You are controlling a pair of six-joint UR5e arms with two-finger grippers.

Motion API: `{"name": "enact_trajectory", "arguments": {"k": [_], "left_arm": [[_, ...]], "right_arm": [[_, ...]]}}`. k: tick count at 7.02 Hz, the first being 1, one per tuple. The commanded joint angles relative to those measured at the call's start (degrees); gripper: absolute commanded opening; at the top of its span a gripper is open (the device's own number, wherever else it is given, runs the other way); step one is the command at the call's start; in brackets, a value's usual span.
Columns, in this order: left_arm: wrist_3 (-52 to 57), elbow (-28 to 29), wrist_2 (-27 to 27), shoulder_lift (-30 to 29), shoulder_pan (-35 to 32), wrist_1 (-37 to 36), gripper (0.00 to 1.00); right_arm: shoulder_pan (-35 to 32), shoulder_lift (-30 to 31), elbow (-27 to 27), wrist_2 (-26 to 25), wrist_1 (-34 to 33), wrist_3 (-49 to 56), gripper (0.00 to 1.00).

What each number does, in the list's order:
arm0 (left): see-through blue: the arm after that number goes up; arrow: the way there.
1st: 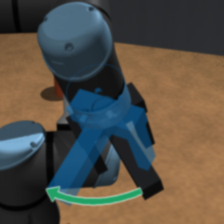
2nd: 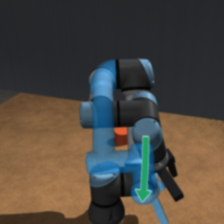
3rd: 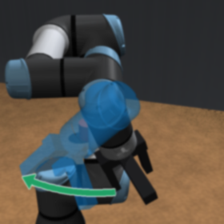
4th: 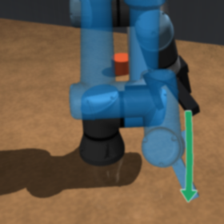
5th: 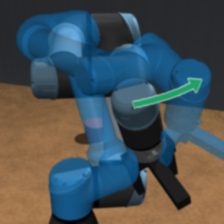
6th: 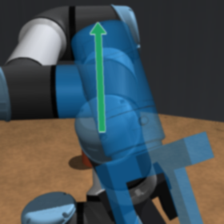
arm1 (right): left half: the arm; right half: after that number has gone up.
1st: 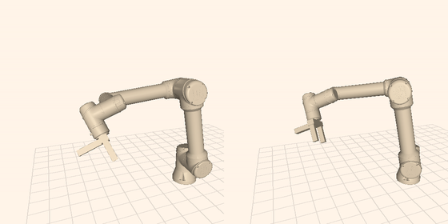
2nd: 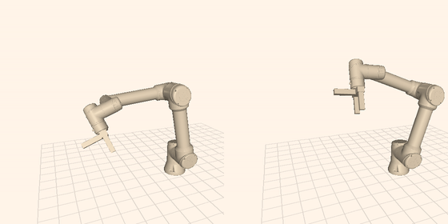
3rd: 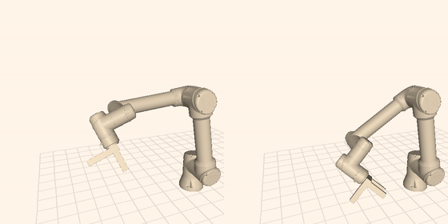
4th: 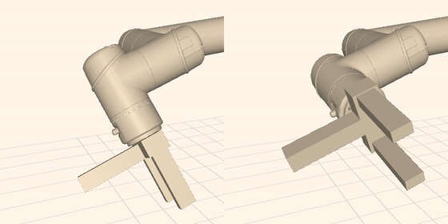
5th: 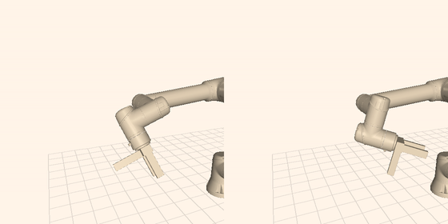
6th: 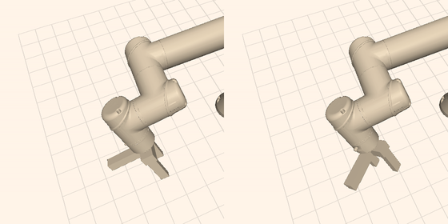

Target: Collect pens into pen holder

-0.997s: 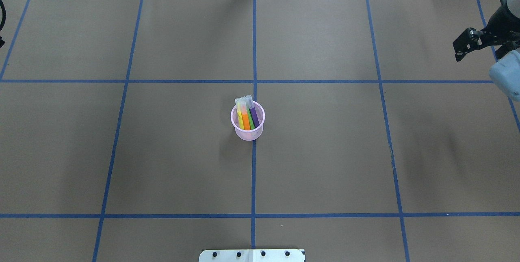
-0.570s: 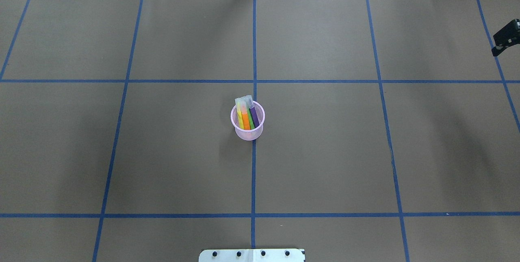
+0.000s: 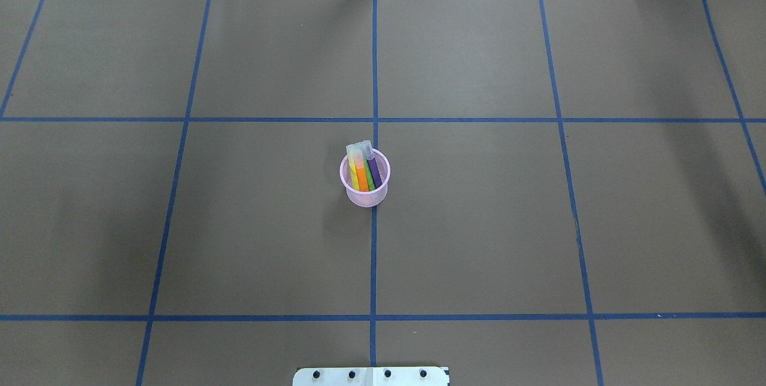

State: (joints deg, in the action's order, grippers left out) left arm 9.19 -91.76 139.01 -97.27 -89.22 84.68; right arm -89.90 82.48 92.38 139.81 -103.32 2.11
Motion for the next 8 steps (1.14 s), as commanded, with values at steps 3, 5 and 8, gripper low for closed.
{"name": "enact_trajectory", "arguments": {"k": [3,5,8], "left_arm": [[0.1,-1.7,-5.7,5.1,-2.8,1.9,1.0],[-0.5,-1.9,-6.9,5.2,-2.7,2.1,1.0],[-0.6,-1.9,-6.8,5.2,-2.8,2.0,1.0]], "right_arm": [[-3.2,6.9,-0.4,0.6,5.7,2.0,1.0],[-3.2,9.2,-0.2,-1.8,8.5,1.9,1.0],[-3.2,9.4,4.1,-3.9,8.4,-1.5,1.0]]}}
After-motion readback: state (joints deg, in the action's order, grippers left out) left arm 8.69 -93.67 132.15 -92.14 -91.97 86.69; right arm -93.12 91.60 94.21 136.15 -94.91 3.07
